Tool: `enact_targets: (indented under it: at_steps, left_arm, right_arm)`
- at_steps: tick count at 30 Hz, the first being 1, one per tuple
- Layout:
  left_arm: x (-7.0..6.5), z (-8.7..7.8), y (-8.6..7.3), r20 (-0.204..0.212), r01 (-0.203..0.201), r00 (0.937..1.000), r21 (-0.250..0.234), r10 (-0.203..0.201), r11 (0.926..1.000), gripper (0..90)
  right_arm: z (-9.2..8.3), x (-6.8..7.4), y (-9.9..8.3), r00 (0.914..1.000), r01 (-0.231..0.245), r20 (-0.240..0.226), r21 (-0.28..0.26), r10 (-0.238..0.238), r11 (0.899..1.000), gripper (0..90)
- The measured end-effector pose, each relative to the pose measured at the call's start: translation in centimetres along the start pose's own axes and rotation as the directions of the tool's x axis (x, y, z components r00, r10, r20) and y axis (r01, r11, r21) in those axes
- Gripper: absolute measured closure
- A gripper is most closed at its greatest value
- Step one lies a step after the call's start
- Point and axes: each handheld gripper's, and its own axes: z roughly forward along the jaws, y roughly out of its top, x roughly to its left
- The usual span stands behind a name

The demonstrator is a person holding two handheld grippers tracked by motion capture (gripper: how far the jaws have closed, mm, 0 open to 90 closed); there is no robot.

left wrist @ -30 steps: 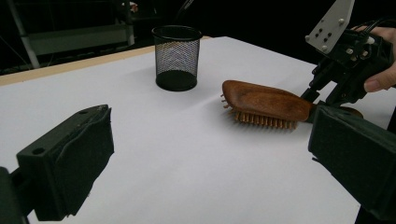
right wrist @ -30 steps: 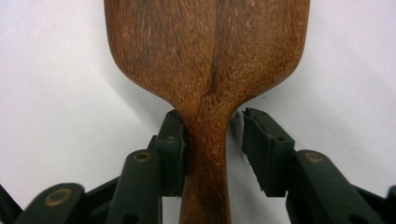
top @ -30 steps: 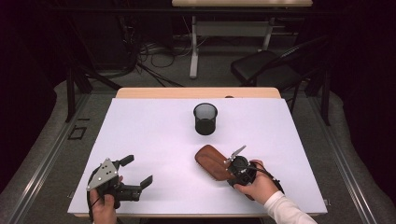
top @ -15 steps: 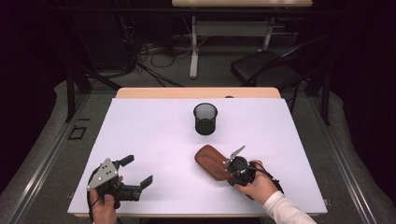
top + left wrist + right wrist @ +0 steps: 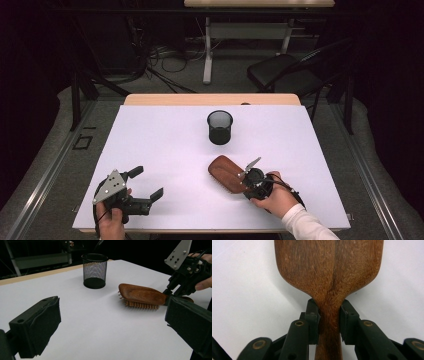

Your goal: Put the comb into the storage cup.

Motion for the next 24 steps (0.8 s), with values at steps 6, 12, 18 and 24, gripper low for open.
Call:
enact_targets:
  at_steps: [6, 12, 18, 24]
  left_arm:
    - [-0.02, 0.00, 0.00, -0.001, 0.000, 1.0000, 0.000, 0.000, 1.0000, 0.4]
    - [0.02, 0.00, -0.01, -0.002, -0.001, 1.0000, 0.001, 0.001, 1.0000, 0.4]
    - [0.04, -0.01, -0.01, -0.002, -0.002, 1.0000, 0.002, 0.002, 1.0000, 0.4]
    - [0.05, 0.00, -0.02, -0.001, -0.002, 1.0000, 0.002, 0.002, 1.0000, 0.4]
  right_arm:
    - [0.01, -0.37, 0.03, 0.9993, -0.026, -0.027, 0.002, 0.026, 1.000, 72.3]
    - [0.01, -0.56, -0.10, 0.9984, -0.038, -0.042, -0.006, 0.037, 0.999, 72.5]
    - [-0.04, -0.67, -0.16, 0.9982, -0.037, -0.048, -0.015, 0.037, 0.999, 72.6]
    - [-0.12, -0.73, -0.45, 0.9974, -0.047, -0.057, -0.040, 0.045, 0.998, 72.7]
